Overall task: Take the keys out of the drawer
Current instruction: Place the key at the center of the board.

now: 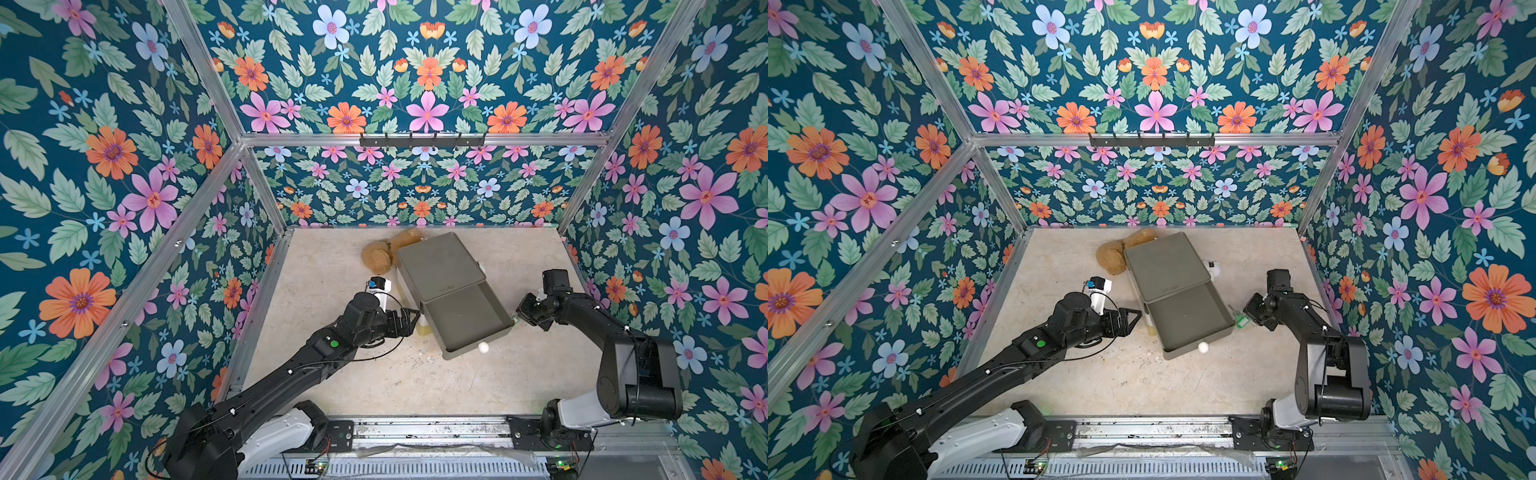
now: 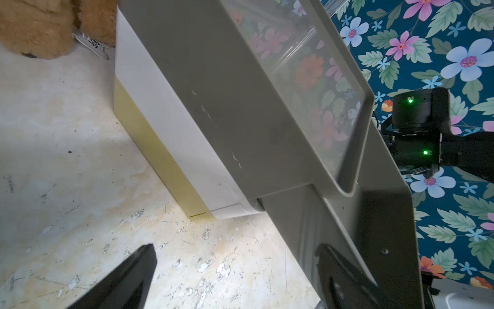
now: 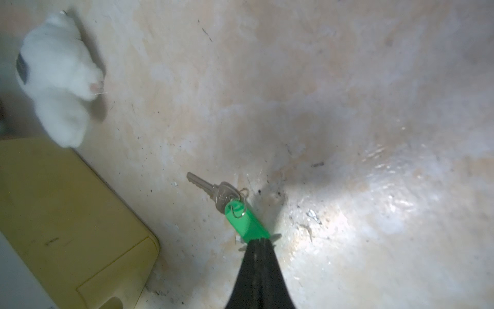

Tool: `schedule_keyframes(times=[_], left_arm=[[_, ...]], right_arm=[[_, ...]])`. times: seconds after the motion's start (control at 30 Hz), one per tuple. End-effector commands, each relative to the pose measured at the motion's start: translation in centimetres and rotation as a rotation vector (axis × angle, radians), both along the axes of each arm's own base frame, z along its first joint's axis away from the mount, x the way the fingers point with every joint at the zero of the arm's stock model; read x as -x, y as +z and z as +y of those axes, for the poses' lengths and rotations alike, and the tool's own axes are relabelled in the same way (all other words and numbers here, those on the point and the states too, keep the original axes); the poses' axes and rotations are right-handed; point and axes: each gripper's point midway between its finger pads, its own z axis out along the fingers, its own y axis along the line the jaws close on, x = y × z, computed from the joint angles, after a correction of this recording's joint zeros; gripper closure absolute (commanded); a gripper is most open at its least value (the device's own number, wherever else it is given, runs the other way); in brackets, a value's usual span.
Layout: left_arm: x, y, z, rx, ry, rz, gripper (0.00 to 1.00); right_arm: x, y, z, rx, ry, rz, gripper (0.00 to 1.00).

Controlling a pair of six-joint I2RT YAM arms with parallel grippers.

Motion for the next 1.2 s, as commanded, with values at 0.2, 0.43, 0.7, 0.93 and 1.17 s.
schedule_keyframes(times=[0.2,0.43,0.7,0.93,1.17], left_arm=[[-0.2,0.1,0.1,-0.003,0.005,-0.013,0.01],[-0.3,0.0,0.0,-0.003,0.008,-0.014,0.01],[-0.3,0.1,0.3,-0.006,0.019,-0.018,0.01],[-0.3,0.2,0.5,-0.008,0.027,-0.019,0.01],[-0.3,0.3,0.6,-0.008,0.03,-0.021,0.01]], right_arm=[[-1.4,-0.9,-0.7,0.018,-0.006,0.005,1.0],[-1.5,-1.3,-0.7,0.015,-0.005,0.012,0.97],[-1.3,-1.6,-0.6,0.009,-0.003,0.017,0.89],[-1.3,-1.5,-0.5,0.008,-0.003,0.017,0.83],[-1.3,-1.1,-0.5,0.007,-0.001,0.009,0.75]])
